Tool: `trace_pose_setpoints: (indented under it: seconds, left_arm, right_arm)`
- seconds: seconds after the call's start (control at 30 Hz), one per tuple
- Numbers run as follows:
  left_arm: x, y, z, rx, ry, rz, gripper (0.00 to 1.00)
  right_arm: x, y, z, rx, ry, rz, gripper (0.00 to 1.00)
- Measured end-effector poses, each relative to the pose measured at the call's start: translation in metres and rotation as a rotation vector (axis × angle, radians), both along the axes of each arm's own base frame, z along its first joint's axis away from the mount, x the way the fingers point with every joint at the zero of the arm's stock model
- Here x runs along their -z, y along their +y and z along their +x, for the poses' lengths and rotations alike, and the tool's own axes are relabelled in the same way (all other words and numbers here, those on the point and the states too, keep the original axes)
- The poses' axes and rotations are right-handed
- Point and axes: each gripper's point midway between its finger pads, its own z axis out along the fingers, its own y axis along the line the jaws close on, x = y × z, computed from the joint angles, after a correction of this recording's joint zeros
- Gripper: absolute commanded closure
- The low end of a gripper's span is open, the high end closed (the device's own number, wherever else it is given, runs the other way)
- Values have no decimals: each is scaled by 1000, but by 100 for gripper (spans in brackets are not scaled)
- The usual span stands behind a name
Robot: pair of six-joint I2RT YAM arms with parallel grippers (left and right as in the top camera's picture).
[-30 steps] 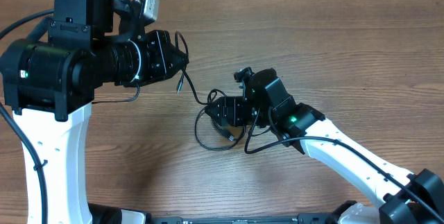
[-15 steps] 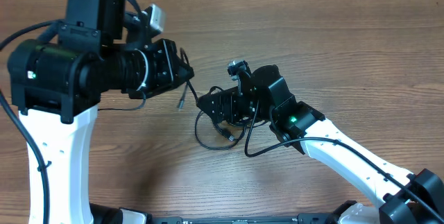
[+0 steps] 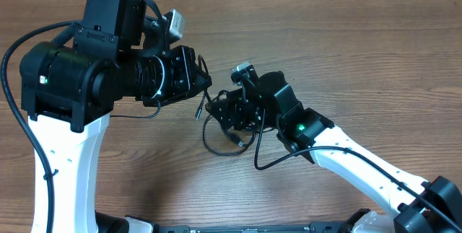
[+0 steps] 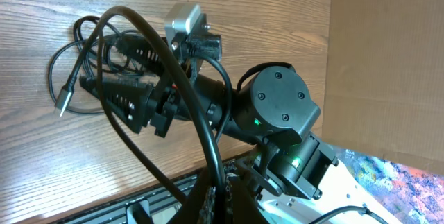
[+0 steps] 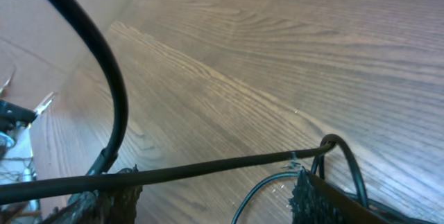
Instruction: Untangle cables
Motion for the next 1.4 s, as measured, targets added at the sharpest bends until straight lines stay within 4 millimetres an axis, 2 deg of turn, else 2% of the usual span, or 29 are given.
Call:
trace_pose_setpoints:
  seconds: [0.37,0.6,0.7,1.07,1.3,1.4]
  left_arm:
    - [1,1,1,-4,-2,7,96]
    - [1,2,1,-9,-4,13,96]
    - [1,2,2,-13,-4,12,96]
    - [-2,1,7,-24,-19,1,96]
    - [-3,1,8,-30,-21,-2,95]
    - [-2,2,8,-34,-23,4,86]
  right_arm:
    - [-3,1,2,-102,-173,-81,29]
    - [-14,5,6,-168,-333,-115,32]
    - [-19,7,7,-184,-376,-117,49]
    - [-26,15,0,-237,-407,-84,96]
    - [-26,15,1,-216,-377,-69,96]
    - [-25,13,4,-178,-344,-59,96]
